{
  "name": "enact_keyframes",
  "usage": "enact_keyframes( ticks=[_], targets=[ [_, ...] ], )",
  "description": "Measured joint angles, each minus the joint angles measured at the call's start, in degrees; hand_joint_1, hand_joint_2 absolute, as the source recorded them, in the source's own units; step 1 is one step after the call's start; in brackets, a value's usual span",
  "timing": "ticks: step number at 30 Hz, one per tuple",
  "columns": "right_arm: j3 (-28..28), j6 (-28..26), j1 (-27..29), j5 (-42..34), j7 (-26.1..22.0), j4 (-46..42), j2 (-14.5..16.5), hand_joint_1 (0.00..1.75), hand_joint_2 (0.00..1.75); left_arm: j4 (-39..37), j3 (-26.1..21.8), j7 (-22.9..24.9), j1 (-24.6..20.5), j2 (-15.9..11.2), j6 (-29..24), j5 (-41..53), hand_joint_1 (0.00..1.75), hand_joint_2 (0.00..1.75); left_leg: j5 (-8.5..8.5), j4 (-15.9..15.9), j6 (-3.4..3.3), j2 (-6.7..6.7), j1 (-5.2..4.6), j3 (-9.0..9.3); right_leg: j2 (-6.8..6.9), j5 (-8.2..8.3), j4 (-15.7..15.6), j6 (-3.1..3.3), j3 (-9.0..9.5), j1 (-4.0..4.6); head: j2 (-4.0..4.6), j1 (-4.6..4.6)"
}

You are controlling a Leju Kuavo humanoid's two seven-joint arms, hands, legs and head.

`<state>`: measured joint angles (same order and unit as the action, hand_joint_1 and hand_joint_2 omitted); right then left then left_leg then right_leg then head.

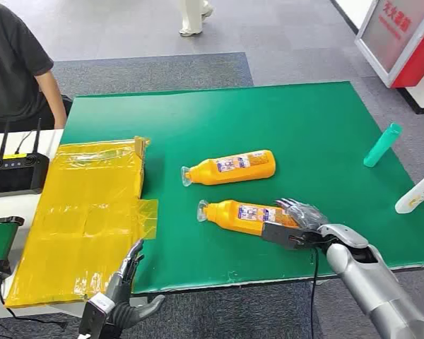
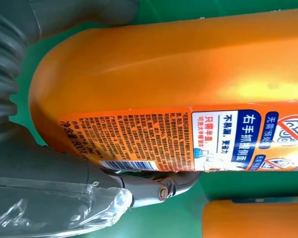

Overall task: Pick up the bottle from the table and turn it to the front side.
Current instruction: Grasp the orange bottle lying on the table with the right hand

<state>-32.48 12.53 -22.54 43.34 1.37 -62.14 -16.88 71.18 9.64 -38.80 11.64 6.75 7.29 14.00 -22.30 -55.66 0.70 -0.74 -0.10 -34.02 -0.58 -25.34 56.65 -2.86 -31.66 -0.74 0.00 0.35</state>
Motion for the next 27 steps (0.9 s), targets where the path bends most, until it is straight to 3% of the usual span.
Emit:
enact_keyframes(
  ticks=[3, 10, 17, 22, 27],
  targets=[
    [-0.2, -0.6, -0.4, 1.3, 0.8, -0.1, 0.1, 1.75, 1.75, 0.5, 0.0, 0.0, 0.0, 0.0, -0.1, -1.4, 0.0, 1.75, 0.03, 0.0, 0.03, 0.0, 0.0, -0.02, -0.01, 0.07, 0.0, 0.04, -0.03, 0.0, 0.0, -0.01],
    [-1.0, 4.0, -3.6, 1.3, 4.0, -3.2, -0.4, 1.75, 1.75, 2.6, 0.6, 0.0, -1.8, 0.4, -0.8, -3.5, 0.0, 1.75, 0.26, 0.0, -0.09, 0.0, -0.02, -0.19, 0.01, 0.22, 0.0, -0.01, -0.16, -0.01, 0.0, -0.02],
    [1.3, -8.0, 5.3, 2.1, -0.1, -5.4, 1.4, 1.75, 1.75, 1.9, 0.2, 0.0, 0.4, 0.2, 0.3, 0.0, 0.0, 1.75, 0.1, 0.0, -0.06, -0.06, -0.01, -0.36, 0.09, 0.09, 0.0, 0.03, -0.28, 0.0, 0.0, 0.0],
    [5.4, -9.1, 12.3, 3.0, -0.2, -12.0, 3.7, 1.75, 1.75, 1.9, -1.7, 0.0, 1.4, 0.9, 2.3, 1.3, 0.0, 1.75, 0.0, 0.0, 0.03, -0.07, 0.0, -0.37, 0.09, -0.03, 0.0, 0.02, -0.3, 0.01, 0.0, -0.01],
    [7.6, -9.2, 14.7, 3.3, -0.7, -14.9, 4.9, 1.75, 1.75, 1.9, -2.9, 0.0, 1.6, 1.4, 3.2, 1.7, 0.0, 1.75, 0.0, 0.0, 0.02, -0.07, 0.0, -0.37, 0.1, -0.07, 0.0, 0.02, -0.29, 0.0, 0.0, 0.01]
  ],
)
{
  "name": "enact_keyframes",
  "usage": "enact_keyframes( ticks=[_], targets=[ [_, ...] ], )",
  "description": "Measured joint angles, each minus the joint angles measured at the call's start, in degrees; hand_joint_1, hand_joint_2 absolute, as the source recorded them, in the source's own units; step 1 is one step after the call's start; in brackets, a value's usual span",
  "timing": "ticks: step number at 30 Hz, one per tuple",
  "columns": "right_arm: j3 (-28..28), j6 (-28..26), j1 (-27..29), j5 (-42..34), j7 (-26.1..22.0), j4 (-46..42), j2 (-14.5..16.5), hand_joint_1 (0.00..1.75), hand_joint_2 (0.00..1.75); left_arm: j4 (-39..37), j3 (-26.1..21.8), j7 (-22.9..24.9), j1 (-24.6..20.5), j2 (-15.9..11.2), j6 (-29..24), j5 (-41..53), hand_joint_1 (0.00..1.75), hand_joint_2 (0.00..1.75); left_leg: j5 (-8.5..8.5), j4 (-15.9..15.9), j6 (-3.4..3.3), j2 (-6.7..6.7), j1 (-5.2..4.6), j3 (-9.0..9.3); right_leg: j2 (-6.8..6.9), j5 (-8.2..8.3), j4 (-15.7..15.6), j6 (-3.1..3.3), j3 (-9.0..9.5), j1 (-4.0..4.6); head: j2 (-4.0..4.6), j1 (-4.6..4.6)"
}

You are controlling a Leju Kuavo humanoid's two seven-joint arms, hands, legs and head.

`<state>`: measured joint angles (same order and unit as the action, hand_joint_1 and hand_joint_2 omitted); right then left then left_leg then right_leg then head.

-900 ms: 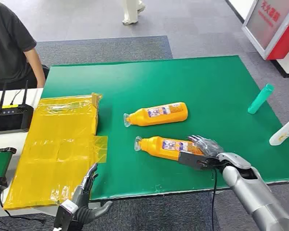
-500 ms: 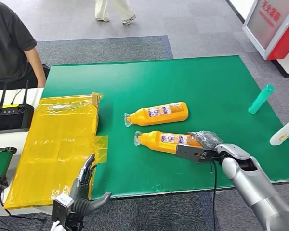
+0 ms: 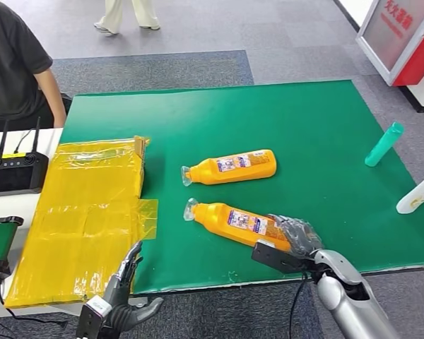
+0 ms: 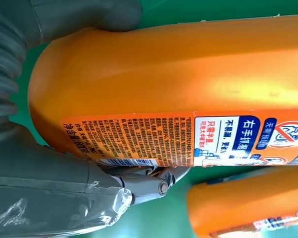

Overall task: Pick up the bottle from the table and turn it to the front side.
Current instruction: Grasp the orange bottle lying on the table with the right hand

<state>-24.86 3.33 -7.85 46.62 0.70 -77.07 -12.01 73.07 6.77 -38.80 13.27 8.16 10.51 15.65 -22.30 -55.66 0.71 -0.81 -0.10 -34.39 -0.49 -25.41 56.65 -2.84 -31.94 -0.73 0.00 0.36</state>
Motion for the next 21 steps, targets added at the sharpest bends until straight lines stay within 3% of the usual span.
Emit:
enact_keyframes(
  ticks=[12, 21],
  targets=[
    [6.4, -6.2, 10.5, 1.1, -8.1, -16.5, 9.6, 1.75, 1.75, 1.6, -5.6, 0.0, 0.9, 3.2, 7.3, -1.5, 0.0, 1.75, -0.06, 0.0, 0.03, 0.0, 0.04, -0.01, -0.01, -0.09, 0.0, 0.08, -0.05, 0.04, 0.0, -0.01],
    [4.9, -5.0, 11.6, -4.3, -14.3, -21.1, 16.6, 1.75, 1.75, -0.5, -5.9, 1.5, -3.4, 4.5, 24.1, -16.6, 0.0, 1.75, -0.03, 0.0, 0.03, 0.0, 0.04, 0.04, 0.0, -0.07, 0.0, 0.07, 0.01, 0.04, 0.0, -0.01]
  ],
)
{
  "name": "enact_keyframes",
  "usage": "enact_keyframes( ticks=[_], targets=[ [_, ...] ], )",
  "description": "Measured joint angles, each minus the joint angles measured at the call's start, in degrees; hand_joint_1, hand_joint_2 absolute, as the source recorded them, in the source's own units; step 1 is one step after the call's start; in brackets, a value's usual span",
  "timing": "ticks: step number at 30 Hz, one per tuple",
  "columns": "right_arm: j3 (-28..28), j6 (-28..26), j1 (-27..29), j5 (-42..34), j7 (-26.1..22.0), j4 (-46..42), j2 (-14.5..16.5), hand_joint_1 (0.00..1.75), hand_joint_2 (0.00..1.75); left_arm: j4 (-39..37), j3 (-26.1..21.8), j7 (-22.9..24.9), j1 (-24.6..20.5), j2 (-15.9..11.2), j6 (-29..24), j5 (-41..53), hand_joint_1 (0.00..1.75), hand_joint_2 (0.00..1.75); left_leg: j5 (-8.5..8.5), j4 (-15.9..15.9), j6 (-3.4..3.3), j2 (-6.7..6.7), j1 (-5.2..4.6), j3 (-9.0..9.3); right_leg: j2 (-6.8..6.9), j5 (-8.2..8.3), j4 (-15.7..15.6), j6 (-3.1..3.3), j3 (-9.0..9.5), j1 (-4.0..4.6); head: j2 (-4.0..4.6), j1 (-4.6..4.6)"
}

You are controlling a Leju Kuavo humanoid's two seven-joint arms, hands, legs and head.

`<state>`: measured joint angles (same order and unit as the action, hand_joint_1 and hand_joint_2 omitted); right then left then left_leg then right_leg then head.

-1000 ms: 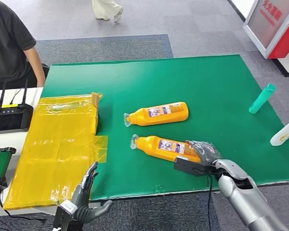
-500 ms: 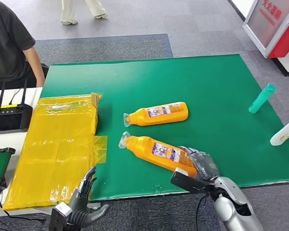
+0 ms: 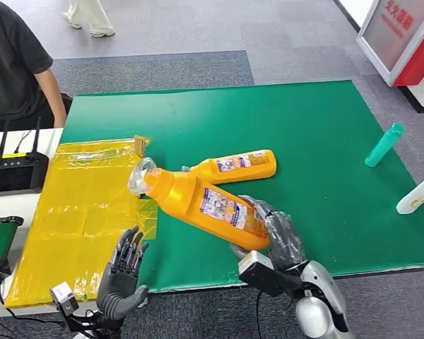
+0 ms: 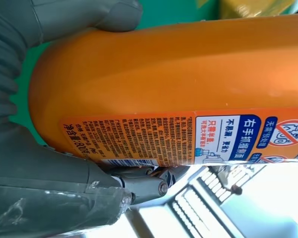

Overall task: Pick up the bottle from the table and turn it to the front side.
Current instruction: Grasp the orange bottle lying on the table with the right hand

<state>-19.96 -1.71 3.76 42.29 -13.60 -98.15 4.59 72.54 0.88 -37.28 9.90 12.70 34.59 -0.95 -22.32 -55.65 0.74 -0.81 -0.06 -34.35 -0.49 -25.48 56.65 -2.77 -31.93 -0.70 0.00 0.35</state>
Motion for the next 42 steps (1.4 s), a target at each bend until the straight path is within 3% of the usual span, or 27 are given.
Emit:
enact_keyframes(
  ticks=[6, 16, 40, 41, 42],
  targets=[
    [-2.9, -1.2, 2.4, -3.3, -5.1, 4.2, 1.9, 1.75, 1.75, -3.9, 0.8, -0.2, -0.8, -0.7, 5.3, -4.8, 0.0, 1.75, -0.05, 0.0, 0.02, 0.0, 0.0, -0.04, 0.0, -0.04, 0.0, 0.03, -0.06, 0.0, 0.0, -0.01],
    [-8.6, -4.1, 3.0, -4.8, -7.7, 10.9, 2.2, 1.75, 1.75, -5.5, 3.4, 1.7, -2.6, -1.9, 10.1, -12.4, 0.0, 1.75, -0.06, 0.0, 0.03, 0.0, 0.0, -0.03, 0.0, -0.07, 0.0, 0.06, -0.05, 0.0, 0.0, -0.01],
    [-15.4, -8.8, 0.4, 1.0, -5.9, 22.4, 2.0, 1.75, 1.75, -4.5, 11.7, 1.2, -3.2, -4.8, 11.5, -13.8, 0.0, 1.75, -0.06, 0.0, 0.03, 0.01, 0.01, -0.02, 0.0, -0.07, 0.0, 0.07, -0.05, 0.01, 0.0, -0.01],
    [-15.5, -8.9, 0.2, 1.1, -6.0, 22.7, 2.0, 1.75, 1.75, -4.4, 12.1, 0.9, -3.2, -5.1, 11.3, -13.8, 0.01, 1.75, -0.06, 0.0, 0.03, 0.01, 0.01, -0.02, 0.0, -0.07, 0.0, 0.07, -0.05, 0.01, 0.0, -0.01],
    [-15.6, -9.1, 0.0, 1.1, -6.0, 23.0, 2.0, 1.71, 1.75, -4.3, 12.5, 0.6, -3.2, -5.3, 11.1, -13.8, 0.42, 1.75, -0.06, 0.0, 0.03, 0.01, 0.01, -0.02, 0.0, -0.07, 0.0, 0.07, -0.05, 0.01, 0.0, -0.01]
  ],
)
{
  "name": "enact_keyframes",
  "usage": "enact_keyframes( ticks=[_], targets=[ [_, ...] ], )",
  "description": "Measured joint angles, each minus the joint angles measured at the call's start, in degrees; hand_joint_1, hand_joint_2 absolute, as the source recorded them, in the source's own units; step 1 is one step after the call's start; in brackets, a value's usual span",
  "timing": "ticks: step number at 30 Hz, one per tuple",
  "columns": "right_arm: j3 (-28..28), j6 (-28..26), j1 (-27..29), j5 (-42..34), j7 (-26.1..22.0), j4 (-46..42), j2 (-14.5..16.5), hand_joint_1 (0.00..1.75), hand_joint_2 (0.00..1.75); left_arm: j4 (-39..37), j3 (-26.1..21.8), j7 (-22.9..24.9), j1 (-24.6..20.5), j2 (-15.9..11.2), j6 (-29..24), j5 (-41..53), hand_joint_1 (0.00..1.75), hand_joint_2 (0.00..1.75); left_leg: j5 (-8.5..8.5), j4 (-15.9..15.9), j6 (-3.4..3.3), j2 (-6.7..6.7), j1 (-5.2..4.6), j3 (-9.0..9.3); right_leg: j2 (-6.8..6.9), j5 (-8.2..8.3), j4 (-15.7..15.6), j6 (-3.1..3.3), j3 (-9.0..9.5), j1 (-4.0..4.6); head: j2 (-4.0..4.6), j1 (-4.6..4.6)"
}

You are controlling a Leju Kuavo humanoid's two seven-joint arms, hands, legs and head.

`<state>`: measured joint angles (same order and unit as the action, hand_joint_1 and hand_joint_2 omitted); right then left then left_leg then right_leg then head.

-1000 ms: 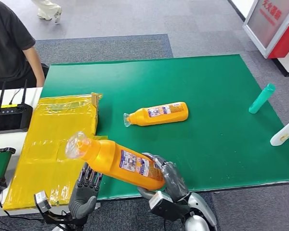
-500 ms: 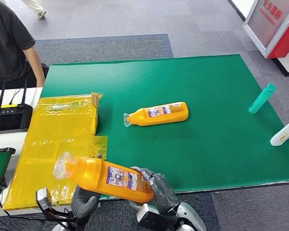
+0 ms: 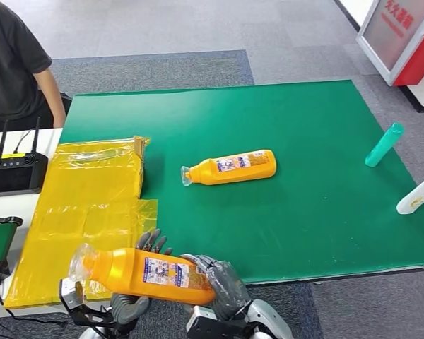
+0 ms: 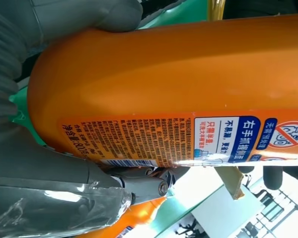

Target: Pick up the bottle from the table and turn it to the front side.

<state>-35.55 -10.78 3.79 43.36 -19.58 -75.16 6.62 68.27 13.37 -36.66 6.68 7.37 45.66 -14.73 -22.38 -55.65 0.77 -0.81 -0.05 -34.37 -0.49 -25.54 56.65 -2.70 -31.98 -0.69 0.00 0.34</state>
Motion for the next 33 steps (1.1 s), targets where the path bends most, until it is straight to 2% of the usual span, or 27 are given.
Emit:
enact_keyframes(
  ticks=[1, 3, 4, 5, 12, 17, 21, 24, 28, 33],
  targets=[
    [-0.1, -0.1, -0.2, 0.0, 0.0, 0.2, 0.0, 1.49, 1.75, 0.2, 0.3, -0.3, 0.0, -0.2, -0.3, 0.0, 0.86, 1.75, 0.0, 0.0, 0.0, 0.0, 0.0, 0.0, 0.0, 0.0, 0.0, 0.0, 0.0, 0.0, 0.0, 0.01],
    [-0.2, -0.3, -0.4, 0.0, 0.0, 0.5, 0.0, 0.65, 1.75, 0.7, 0.7, -0.5, 0.0, -0.5, -1.7, 0.2, 1.71, 1.75, 0.0, 0.0, 0.0, 0.0, 0.0, 0.0, 0.0, 0.0, 0.0, 0.0, 0.0, 0.0, 0.0, 0.01],
    [-0.3, -0.4, -0.5, 0.0, 0.1, 0.7, 0.0, 0.27, 1.75, 1.0, 0.9, -0.6, 0.1, -0.6, -2.6, 0.5, 1.75, 1.75, 0.0, 0.0, 0.0, 0.0, 0.0, 0.0, 0.0, 0.0, 0.0, 0.0, 0.0, 0.0, 0.0, 0.01],
    [-0.3, -0.7, -0.5, 0.0, 0.2, 0.7, 0.0, 0.07, 1.75, 1.4, 1.0, -0.6, 0.2, -0.7, -3.8, 1.0, 1.75, 1.75, 0.0, 0.0, 0.0, 0.0, 0.0, 0.0, 0.0, 0.0, 0.0, 0.0, 0.0, 0.0, 0.0, 0.01],
    [-0.3, -2.2, 0.0, 0.4, 1.1, 1.0, 0.0, 0.0, 1.75, 4.5, 1.4, -0.5, 0.7, -0.7, -10.0, 5.5, 1.75, 1.75, -0.01, 0.0, 0.0, 0.0, 0.0, 0.0, 0.0, 0.0, 0.0, 0.0, 0.0, 0.0, 0.0, 0.0],
    [-0.2, -2.9, 0.5, 0.6, 1.6, 1.0, 0.0, 0.0, 1.75, 6.7, 1.4, -0.6, 1.4, -0.6, -16.2, 11.1, 1.75, 1.75, 0.0, 0.0, 0.0, 0.0, 0.0, 0.0, 0.0, 0.0, 0.0, 0.0, 0.0, 0.0, 0.0, 0.01],
    [-0.1, -3.9, 0.7, 1.0, 1.3, 1.0, 0.0, 0.0, 1.75, 8.9, 1.1, -1.0, 2.0, -0.6, -23.7, 18.8, 1.75, 1.75, 0.0, 0.0, 0.0, 0.0, 0.01, -0.01, 0.0, 0.0, 0.0, 0.0, -0.01, 0.01, 0.0, 0.01],
    [0.0, -4.4, 0.7, 1.4, 0.9, 1.0, 0.0, 0.0, 1.75, 9.6, 1.0, -1.5, 2.2, -0.6, -25.7, 21.1, 1.75, 1.75, 0.0, 0.0, 0.0, 0.0, 0.01, -0.02, 0.0, 0.0, 0.0, 0.0, -0.02, 0.01, 0.0, 0.01],
    [4.2, 1.6, -3.9, 6.9, 1.8, -0.6, 3.2, 0.0, 1.75, 19.2, -4.2, -1.9, -0.2, 2.0, -35.2, 34.7, 1.75, 1.75, 0.11, 0.0, 0.01, 0.0, 0.01, 0.06, 0.0, 0.07, 0.0, -0.03, 0.06, 0.01, 0.0, 0.01],
    [5.4, 1.8, -4.0, 7.3, 1.7, -1.1, 4.0, 0.0, 1.75, 21.2, -5.8, -2.0, -0.2, 2.9, -35.7, 35.7, 1.75, 1.75, 0.1, 0.0, 0.01, 0.0, 0.01, 0.04, 0.0, 0.07, 0.0, -0.03, 0.05, 0.01, 0.0, 0.01]
  ],
)
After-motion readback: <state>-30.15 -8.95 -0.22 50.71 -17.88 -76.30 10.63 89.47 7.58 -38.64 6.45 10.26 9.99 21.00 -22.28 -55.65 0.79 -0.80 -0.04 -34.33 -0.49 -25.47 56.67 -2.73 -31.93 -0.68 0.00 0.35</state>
